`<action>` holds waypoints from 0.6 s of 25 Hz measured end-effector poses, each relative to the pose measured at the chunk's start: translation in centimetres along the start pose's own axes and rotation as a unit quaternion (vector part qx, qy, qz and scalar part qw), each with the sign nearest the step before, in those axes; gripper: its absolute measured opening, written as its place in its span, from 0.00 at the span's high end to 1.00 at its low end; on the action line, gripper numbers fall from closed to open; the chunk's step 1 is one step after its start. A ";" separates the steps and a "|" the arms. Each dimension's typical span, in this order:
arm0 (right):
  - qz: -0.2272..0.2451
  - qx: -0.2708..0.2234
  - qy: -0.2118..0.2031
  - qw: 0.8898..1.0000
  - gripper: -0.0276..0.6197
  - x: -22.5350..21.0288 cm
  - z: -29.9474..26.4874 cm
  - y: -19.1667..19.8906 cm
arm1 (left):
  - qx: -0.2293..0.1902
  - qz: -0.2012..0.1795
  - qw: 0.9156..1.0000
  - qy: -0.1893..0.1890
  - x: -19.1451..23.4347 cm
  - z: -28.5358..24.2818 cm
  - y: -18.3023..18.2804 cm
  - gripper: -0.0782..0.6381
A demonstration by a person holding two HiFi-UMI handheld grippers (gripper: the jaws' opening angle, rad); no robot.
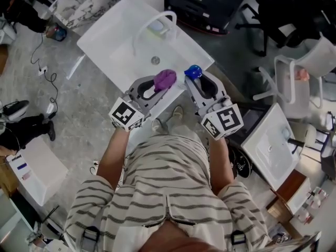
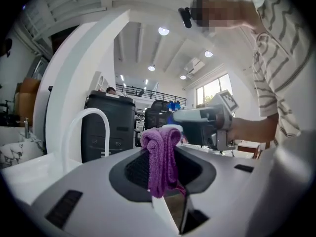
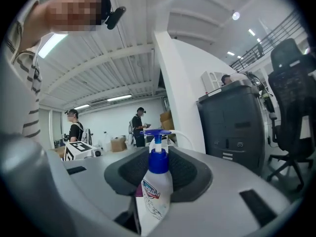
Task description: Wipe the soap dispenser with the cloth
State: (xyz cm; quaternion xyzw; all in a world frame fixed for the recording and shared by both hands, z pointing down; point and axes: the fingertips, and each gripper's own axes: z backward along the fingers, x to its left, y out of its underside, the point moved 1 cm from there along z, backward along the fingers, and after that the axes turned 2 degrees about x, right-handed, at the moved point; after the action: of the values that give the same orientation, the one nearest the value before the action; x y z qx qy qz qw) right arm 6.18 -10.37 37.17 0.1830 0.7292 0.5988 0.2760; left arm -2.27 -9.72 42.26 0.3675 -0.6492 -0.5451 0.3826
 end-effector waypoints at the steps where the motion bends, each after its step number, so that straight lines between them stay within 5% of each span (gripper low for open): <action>1: -0.003 -0.002 0.008 1.000 0.76 -0.3 -0.1 0.1 | -0.002 0.000 1.000 -0.005 0.0 0.0 0.0 0.73; 10: 0.004 -0.005 0.085 0.996 0.76 -3.7 -1.5 2.0 | 0.011 -0.004 0.993 -0.115 2.1 -0.5 1.3 0.73; 15: 0.001 0.004 0.128 0.992 0.75 -6.5 -2.7 3.7 | 0.022 0.005 0.991 -0.132 2.3 -1.4 2.0 0.73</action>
State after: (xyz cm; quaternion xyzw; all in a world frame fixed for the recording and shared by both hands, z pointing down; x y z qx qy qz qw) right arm 9.28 -15.54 42.31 0.1068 0.7604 0.6151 0.1790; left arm -2.17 -12.08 44.63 0.2976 -0.7075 -0.5726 0.2882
